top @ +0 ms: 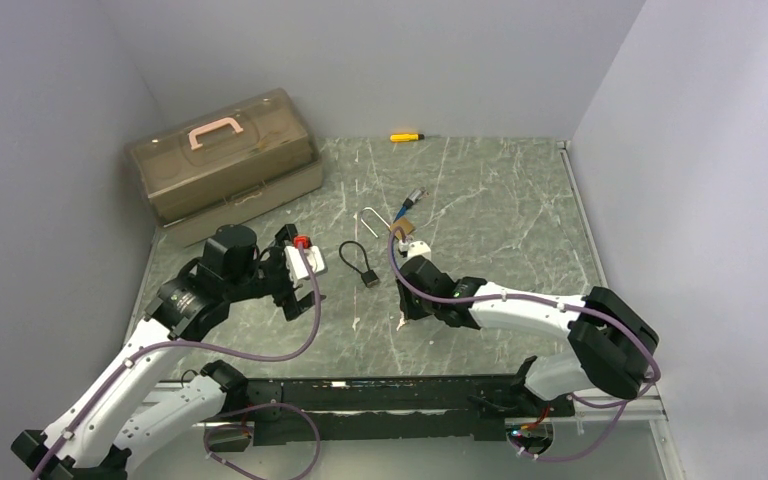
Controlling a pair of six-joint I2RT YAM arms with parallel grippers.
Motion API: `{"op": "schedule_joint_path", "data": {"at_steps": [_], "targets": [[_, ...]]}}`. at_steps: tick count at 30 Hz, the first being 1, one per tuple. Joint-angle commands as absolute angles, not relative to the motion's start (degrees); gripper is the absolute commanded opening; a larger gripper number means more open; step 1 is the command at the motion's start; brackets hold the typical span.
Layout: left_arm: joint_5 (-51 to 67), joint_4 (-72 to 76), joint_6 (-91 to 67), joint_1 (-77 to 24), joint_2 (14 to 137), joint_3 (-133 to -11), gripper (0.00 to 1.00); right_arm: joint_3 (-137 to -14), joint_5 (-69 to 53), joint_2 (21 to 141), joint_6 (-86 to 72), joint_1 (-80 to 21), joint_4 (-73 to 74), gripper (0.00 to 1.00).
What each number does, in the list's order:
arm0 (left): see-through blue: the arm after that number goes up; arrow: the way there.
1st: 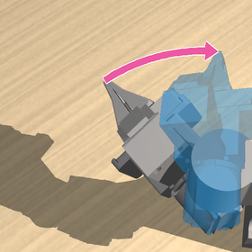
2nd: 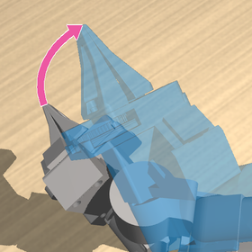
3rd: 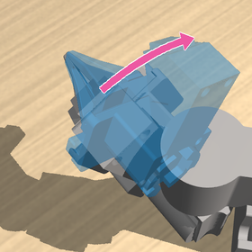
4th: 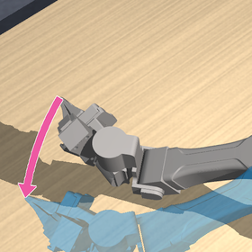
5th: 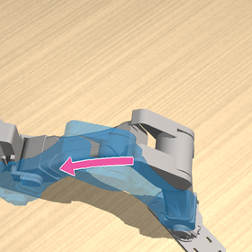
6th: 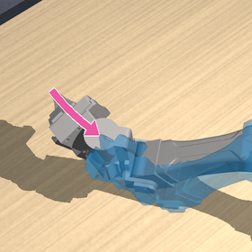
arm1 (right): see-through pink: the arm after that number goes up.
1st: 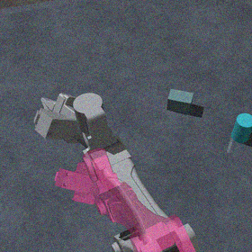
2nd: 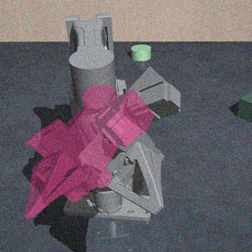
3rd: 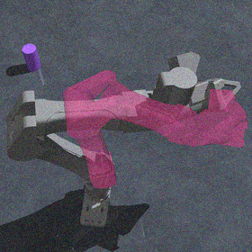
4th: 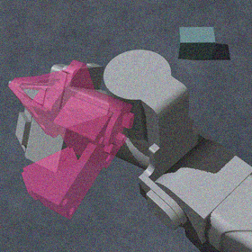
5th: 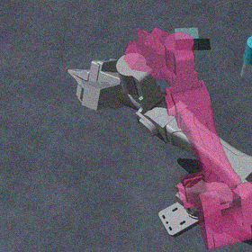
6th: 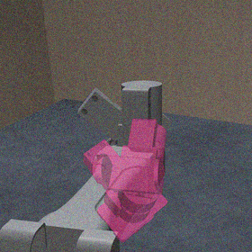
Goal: Unlock with the key
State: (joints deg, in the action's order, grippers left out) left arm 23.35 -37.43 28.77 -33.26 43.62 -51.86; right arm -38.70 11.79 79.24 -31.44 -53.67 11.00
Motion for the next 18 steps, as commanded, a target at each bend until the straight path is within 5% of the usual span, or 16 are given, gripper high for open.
{"op": "schedule_joint_path", "data": {"at_steps": [1, 5, 18], "targets": [[25.24, -35.83, 27.87, -33.76, 44.18, -54.20, 0.99, -41.49, 14.31, 77.63, -29.82, -54.14, 14.37, 0.35], [25.12, -35.78, 28.13, -34.22, 44.34, -54.28, 0.99, -41.69, 12.90, 77.94, -30.61, -54.79, 14.97, 0.44], [24.70, -35.58, 28.35, -34.45, 43.42, -54.07, 0.99, -43.35, 14.87, 86.20, -32.23, -58.52, 12.58, 0.35]]}}
